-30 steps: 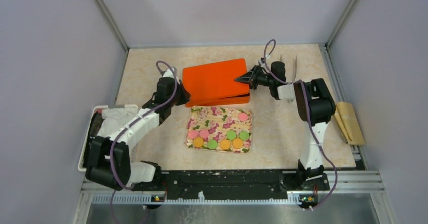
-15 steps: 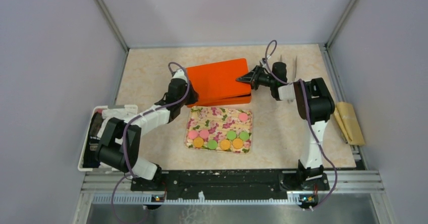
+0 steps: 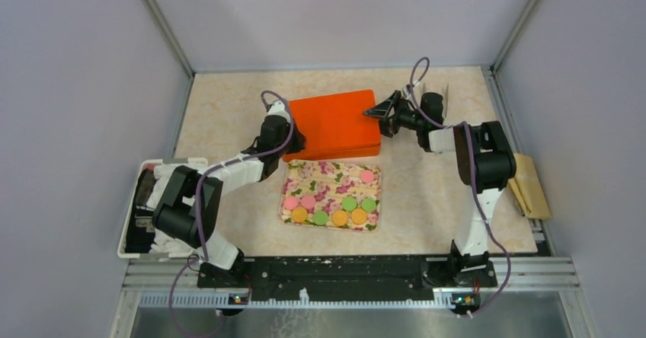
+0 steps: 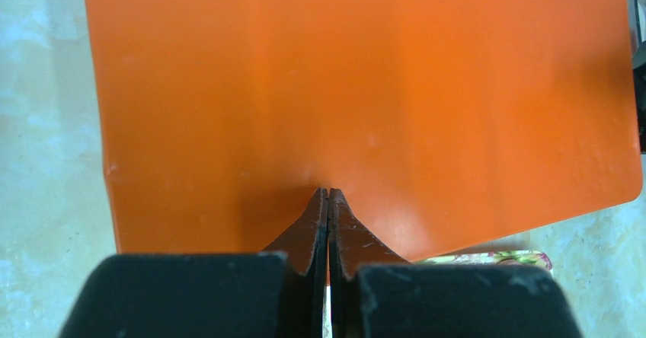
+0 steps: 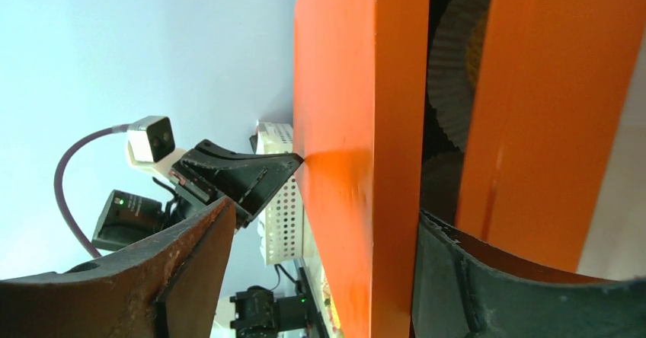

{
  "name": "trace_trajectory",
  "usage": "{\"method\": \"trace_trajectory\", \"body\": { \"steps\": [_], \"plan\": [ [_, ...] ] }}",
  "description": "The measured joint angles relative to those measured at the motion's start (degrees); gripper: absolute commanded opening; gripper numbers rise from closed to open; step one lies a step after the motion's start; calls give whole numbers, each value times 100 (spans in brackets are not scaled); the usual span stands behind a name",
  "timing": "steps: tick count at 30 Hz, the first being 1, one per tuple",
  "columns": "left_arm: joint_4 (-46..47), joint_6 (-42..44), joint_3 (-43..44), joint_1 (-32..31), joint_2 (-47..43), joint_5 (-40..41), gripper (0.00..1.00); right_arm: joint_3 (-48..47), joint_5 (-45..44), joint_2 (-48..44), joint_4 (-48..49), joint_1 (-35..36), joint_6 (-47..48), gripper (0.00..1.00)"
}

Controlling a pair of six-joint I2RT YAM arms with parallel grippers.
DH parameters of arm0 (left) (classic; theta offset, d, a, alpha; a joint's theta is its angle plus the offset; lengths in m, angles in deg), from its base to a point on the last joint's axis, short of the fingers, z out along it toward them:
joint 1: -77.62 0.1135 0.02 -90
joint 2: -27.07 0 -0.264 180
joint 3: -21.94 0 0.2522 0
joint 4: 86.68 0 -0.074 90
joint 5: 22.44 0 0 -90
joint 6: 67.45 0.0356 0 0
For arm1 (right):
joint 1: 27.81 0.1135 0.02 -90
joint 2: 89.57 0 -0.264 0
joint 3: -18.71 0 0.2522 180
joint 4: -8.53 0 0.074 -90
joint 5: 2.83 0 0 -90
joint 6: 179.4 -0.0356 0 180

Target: Pack the cookies

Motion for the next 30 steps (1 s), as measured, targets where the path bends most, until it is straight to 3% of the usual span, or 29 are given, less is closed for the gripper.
{"method": "trace_trajectory", "body": {
  "steps": [18, 21, 23, 28, 30],
  "plan": [
    [391, -109, 289, -175, 509, -284, 0, 234, -719, -1309, -2474, -595, 1716, 76],
    [446, -107, 411, -251, 647, -315, 0, 85, -1019, -1495, -2997, -627, 2098, 71],
    [461, -105, 483, -306, 710, -326, 0, -57, -1207, -1532, -3274, -629, 2306, 65],
    [352, -94, 566, -428, 717, -363, 0, -245, -1676, -1534, -3915, -625, 2750, 16],
    [256, -74, 603, -450, 702, -369, 0, -313, -1886, -1537, -4199, -605, 2935, 4]
  ]
}}
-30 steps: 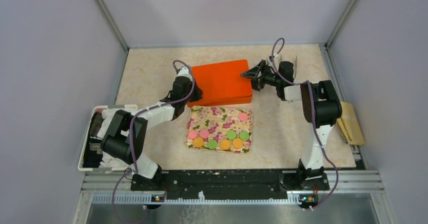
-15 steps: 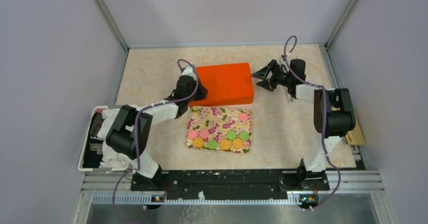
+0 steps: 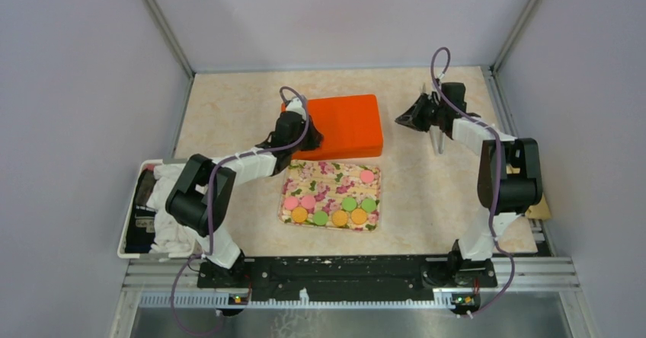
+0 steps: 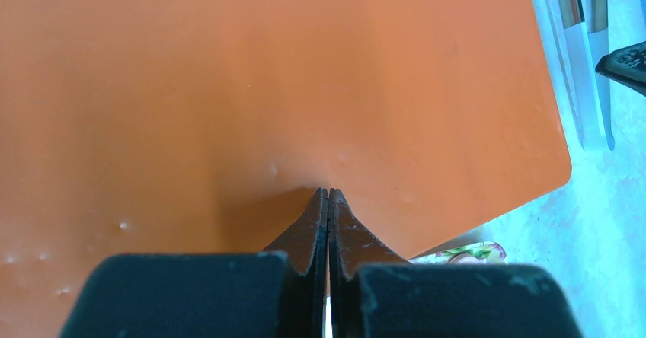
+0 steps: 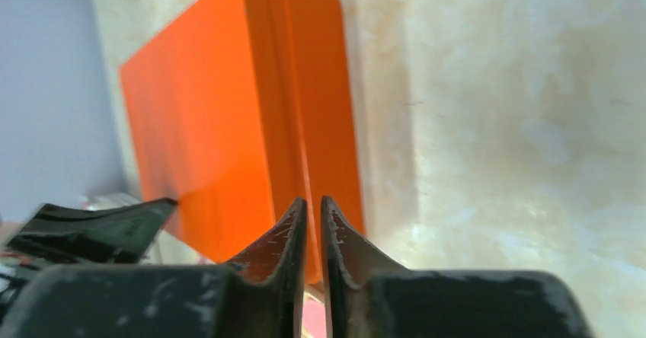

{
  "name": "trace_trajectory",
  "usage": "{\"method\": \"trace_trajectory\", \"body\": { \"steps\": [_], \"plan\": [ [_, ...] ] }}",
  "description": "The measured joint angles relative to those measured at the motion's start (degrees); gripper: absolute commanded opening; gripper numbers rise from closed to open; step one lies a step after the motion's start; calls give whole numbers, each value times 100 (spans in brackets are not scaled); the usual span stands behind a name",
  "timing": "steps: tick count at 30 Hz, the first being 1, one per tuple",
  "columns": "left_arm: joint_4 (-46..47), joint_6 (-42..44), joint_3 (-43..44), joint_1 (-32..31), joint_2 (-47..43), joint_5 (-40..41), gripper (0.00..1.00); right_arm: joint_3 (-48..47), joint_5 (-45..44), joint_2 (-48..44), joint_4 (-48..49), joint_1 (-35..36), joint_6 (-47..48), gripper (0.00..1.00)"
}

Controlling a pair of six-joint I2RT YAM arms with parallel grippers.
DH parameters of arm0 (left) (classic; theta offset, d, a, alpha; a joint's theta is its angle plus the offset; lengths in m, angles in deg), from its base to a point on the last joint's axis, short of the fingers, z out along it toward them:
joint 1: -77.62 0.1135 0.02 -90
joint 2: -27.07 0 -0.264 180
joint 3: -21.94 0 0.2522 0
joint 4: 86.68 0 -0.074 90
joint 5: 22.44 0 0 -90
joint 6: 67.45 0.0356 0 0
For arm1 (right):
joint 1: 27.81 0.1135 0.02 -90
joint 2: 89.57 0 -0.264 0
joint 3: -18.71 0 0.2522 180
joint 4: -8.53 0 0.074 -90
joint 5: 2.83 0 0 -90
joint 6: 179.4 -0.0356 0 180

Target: Pack the cookies

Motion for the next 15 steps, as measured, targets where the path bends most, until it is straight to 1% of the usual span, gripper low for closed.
{"method": "trace_trajectory", "body": {
  "steps": [1, 2, 6, 10, 15],
  "plan": [
    [-39, 13, 9, -4, -9, -2, 0, -48, -144, 0, -170, 28, 103, 1],
    [-85, 28, 15, -4, -28, -9, 0, -120, -297, -7, -356, 50, 212, 0],
    [-210, 76, 52, -4, -50, -37, 0, -433, -962, -170, -1005, 363, 640, 0],
    [-245, 76, 81, -4, -35, -109, 0, -964, -1600, -404, -1495, 1078, 1084, 0],
    [-225, 74, 83, -9, -24, -151, 0, -1373, -2017, -428, -1812, 1709, 1440, 0]
  ]
}}
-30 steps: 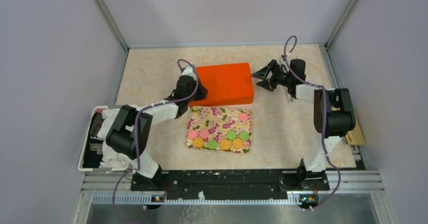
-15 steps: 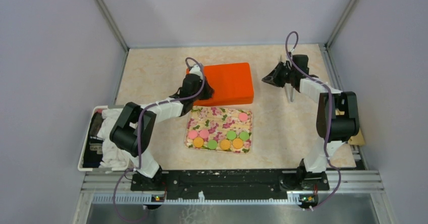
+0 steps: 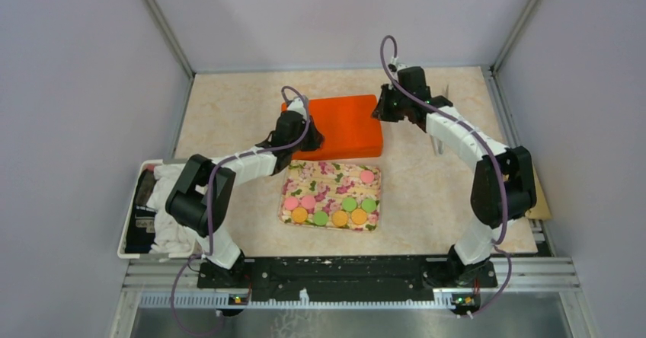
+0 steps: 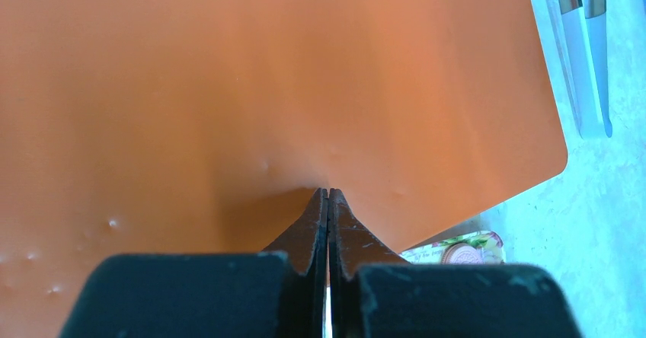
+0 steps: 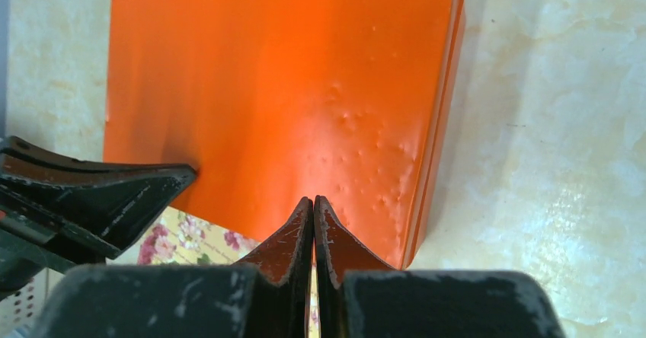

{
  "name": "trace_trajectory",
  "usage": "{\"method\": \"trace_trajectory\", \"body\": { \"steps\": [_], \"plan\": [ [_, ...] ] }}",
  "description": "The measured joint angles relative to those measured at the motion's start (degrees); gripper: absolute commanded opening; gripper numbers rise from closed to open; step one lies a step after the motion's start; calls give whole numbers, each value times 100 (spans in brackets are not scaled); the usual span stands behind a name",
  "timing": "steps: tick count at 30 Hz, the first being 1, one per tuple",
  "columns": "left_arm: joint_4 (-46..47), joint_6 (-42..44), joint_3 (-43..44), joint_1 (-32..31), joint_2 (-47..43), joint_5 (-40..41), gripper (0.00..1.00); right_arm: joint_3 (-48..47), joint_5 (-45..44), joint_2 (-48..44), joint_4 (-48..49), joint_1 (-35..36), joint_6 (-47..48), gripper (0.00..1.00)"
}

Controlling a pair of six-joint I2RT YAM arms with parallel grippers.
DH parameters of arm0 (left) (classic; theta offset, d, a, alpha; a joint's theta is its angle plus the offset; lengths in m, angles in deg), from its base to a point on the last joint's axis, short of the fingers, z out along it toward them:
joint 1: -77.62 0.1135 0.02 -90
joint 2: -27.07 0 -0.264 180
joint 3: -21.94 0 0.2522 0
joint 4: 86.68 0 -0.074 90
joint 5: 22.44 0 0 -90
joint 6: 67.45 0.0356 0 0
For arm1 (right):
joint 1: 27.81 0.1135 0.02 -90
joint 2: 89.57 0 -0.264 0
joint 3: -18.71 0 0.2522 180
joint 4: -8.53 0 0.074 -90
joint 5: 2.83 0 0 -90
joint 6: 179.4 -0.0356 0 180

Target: Pack the cookies

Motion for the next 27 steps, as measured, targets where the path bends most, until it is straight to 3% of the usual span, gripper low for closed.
{"method": "trace_trajectory", "body": {
  "steps": [24, 27],
  "plan": [
    [-24, 2, 0, -28, -26, 7, 0, 503, -372, 339, -155, 208, 175, 0],
    [-201, 4, -17, -42, -155, 26, 0, 507, -492, 262, -234, 208, 214, 4]
  ]
}}
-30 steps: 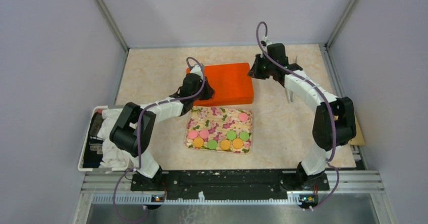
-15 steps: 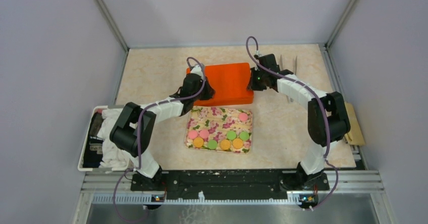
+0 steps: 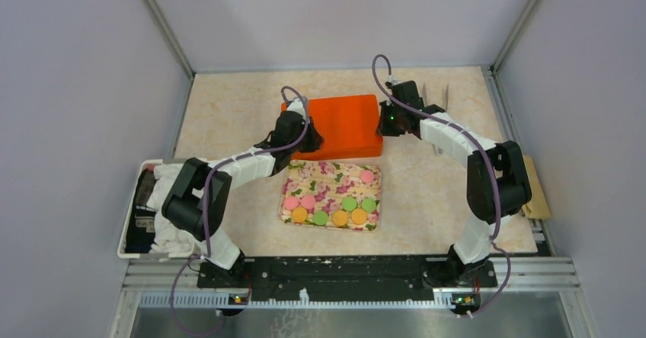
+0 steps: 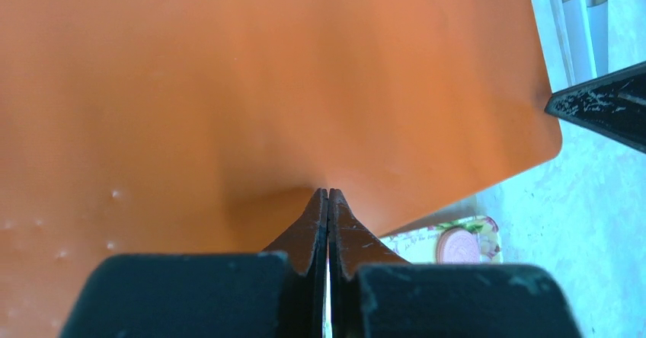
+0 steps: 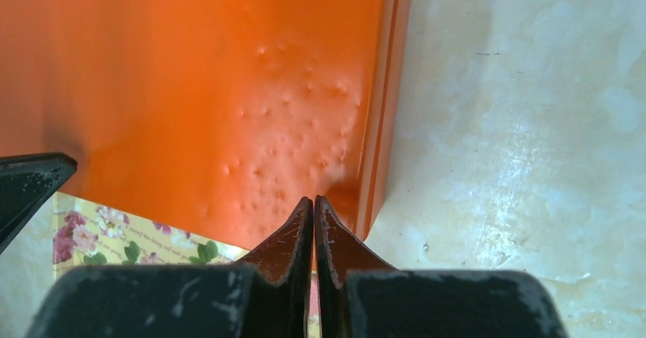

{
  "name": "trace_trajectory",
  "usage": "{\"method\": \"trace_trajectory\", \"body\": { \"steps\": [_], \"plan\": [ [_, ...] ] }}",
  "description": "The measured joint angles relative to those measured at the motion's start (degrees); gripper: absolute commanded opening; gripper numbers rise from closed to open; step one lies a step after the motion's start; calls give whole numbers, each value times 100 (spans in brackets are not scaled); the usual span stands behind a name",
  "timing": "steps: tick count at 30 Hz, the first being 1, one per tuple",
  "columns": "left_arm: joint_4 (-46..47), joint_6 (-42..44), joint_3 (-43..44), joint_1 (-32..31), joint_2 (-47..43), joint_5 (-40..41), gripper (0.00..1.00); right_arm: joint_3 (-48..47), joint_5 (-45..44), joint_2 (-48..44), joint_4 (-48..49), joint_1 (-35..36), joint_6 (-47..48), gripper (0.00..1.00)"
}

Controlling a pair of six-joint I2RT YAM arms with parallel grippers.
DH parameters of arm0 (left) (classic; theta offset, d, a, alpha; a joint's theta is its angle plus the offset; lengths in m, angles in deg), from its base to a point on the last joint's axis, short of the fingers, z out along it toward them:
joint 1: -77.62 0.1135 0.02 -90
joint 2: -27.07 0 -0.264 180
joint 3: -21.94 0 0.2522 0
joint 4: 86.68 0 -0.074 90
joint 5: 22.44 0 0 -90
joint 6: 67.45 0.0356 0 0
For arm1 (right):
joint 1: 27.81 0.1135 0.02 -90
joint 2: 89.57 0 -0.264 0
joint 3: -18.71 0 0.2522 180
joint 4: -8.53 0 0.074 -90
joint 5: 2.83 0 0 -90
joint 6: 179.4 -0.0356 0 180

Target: Pack the cookies

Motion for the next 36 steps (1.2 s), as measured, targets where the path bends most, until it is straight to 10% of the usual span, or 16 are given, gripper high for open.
{"method": "trace_trajectory", "body": {
  "steps": [7, 14, 17, 36],
  "plan": [
    [-612, 37, 2, -70, -767, 208, 10, 9, -192, -470, 55, 0, 42, 36],
    [-1259, 177, 170, -90, -1600, 531, 67, 9, -466, -920, 50, 0, 168, 98],
    [-1637, 229, 291, -94, -1967, 787, 98, 11, -706, -1040, -2, 0, 219, 99],
    [-3265, 210, 44, -94, -3792, 2686, 98, 994, -2356, -2647, -216, 0, 245, 99]
  ]
}}
